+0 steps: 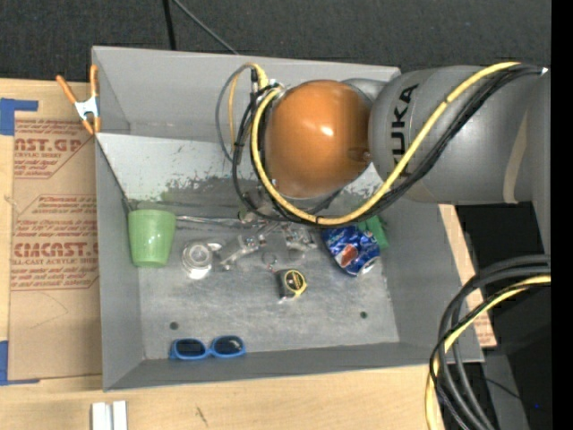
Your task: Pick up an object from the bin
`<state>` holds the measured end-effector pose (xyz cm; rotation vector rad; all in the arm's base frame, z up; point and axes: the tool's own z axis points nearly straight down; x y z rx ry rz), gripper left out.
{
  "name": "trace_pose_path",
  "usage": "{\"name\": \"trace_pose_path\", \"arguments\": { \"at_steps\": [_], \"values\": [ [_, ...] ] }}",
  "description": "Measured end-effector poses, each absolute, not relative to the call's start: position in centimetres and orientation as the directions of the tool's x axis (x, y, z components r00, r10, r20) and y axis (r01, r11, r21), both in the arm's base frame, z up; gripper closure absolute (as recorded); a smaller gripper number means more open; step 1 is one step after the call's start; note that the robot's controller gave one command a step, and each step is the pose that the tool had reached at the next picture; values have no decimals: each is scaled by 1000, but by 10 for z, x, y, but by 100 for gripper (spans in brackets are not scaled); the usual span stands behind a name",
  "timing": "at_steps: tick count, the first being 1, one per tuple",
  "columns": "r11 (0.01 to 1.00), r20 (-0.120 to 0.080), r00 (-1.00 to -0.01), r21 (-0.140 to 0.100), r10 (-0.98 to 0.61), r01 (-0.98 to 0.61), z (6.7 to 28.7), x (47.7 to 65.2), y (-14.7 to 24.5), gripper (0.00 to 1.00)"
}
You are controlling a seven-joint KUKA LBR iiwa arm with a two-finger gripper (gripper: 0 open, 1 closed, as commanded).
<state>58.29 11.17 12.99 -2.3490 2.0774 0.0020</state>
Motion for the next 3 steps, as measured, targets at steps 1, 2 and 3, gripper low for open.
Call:
{"name": "trace_pose_path", "arguments": {
  "at_steps": [1,2,3],
  "values": [
    [-203,-2,203,4,-979,-979,111,553,54,0],
    [-342,-3,342,2,-940,-940,74,569,53,0],
    [-341,-3,341,-3,-940,-940,77,571,53,100]
  ]
}}
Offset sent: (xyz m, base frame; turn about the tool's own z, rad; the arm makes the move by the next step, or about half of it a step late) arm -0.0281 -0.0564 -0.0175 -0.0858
